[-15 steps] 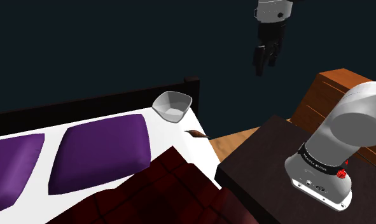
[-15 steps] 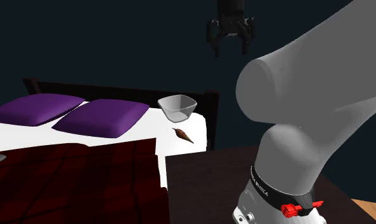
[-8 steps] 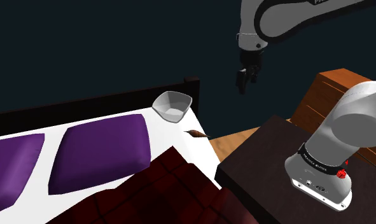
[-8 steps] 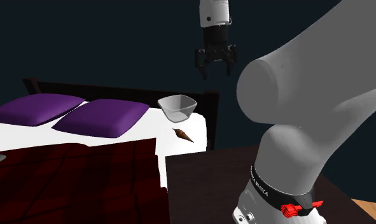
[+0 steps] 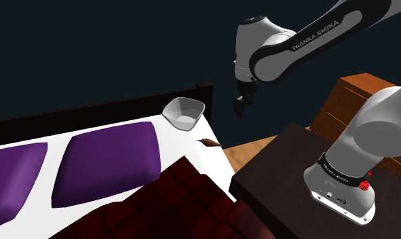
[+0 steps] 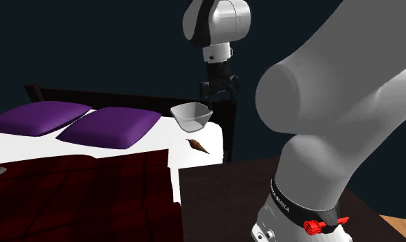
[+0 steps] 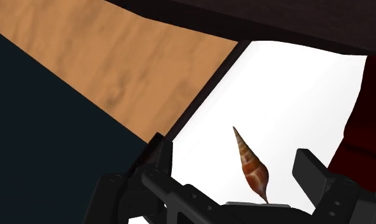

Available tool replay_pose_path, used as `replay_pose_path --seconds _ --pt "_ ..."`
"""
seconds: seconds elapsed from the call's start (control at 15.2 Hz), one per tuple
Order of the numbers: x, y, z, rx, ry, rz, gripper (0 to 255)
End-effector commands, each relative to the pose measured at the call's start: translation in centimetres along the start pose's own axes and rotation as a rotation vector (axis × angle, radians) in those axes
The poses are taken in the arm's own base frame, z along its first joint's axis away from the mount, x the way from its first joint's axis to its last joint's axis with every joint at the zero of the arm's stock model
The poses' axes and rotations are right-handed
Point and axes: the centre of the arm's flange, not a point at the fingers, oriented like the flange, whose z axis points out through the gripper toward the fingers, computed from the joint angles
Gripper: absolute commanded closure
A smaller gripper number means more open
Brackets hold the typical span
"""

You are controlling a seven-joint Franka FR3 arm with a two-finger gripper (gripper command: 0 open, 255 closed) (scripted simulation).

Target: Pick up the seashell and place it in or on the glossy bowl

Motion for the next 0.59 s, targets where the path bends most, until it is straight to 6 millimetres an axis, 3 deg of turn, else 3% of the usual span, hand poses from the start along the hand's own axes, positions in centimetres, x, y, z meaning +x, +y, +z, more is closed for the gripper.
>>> replay_pose_path --seconds 0.0,0.53 --pt "1.1 -1.4 1.8 -0.008 0.02 -0.018 0" --pt "6.0 -5.3 10.0 -0.044 0.082 -0.088 0"
